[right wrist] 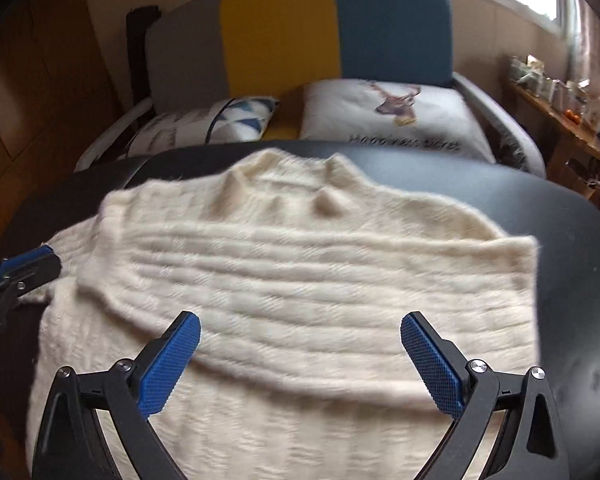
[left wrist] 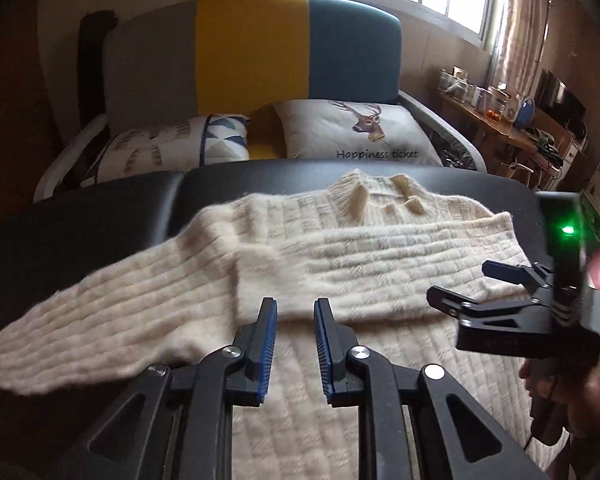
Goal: Fold clothes
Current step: 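Press the folded sweater flat with the right gripper, then grasp the other sleeve cuff with the left gripper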
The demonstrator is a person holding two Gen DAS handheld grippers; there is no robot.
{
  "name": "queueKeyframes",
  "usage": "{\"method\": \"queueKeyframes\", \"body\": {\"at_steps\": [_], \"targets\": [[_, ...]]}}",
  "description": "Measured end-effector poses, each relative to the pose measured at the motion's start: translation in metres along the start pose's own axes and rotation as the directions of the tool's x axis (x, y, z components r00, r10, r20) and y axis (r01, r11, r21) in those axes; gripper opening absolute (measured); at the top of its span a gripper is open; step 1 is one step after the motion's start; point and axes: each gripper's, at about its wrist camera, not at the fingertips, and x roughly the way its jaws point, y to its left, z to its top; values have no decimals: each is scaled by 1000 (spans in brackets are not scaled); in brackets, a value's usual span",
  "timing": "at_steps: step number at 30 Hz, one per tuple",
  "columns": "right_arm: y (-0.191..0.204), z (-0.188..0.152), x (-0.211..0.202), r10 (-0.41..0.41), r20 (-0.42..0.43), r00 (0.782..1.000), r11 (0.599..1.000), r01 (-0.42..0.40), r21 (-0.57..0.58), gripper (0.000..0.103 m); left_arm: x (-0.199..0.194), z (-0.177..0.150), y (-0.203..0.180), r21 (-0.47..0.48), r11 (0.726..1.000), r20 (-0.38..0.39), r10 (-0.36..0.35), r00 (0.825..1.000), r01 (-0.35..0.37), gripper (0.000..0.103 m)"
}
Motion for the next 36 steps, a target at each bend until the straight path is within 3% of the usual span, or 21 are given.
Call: {"method": "queueKeyframes", "body": {"at_steps": [2, 4, 6, 7, 9, 13, 16, 18, 25, 30, 34, 36], "targets": [[10, -6, 17, -32, -53, 998, 999, 32, -1, 102, -1, -14, 21, -52, 999, -31, -6, 1000, 4, 18], [16, -11, 35, -79, -92, 993, 997, 78, -9, 103, -2, -31, 54, -177, 982, -68, -73, 995, 60, 18], [17, -12, 33, -87, -74, 993, 996, 89, 17, 103, -6, -54, 104, -357, 927, -76, -150, 986, 113, 18], [16, -12, 29, -76, -67, 995, 996, 79, 35, 103, -9, -66, 130, -440, 890, -68, -168, 984, 121, 19], [15, -14, 16, -39, -41, 998, 997, 41, 68, 103, -23, -96, 192, -608, 787, -28, -158, 987, 109, 19], [27, -28, -12, 47, 30, 998, 995, -49, 83, 103, -54, -153, 307, -845, 528, 42, -87, 995, 81, 19], [36, -46, -24, 81, 58, 995, 992, -86, 90, 103, -77, -179, 365, -915, 399, 67, 11, 998, 57, 21], [41, -54, -22, 95, 68, 993, 989, -102, 104, 103, -81, -186, 385, -936, 346, 78, 25, 997, 65, 21], [38, -69, -12, 101, 54, 993, 984, -108, 143, 103, -61, -193, 409, -971, 204, 131, 9, 991, 127, 25], [36, -70, -9, 106, 51, 993, 984, -113, 141, 103, -48, -188, 403, -976, 160, 152, 22, 988, 147, 25], [38, -71, -8, 106, 51, 993, 984, -112, 135, 103, -46, -194, 410, -980, 90, 181, 16, 983, 179, 26], [38, -73, -7, 106, 53, 993, 985, -112, 134, 103, -46, -197, 412, -981, 61, 187, 33, 982, 185, 19]]}}
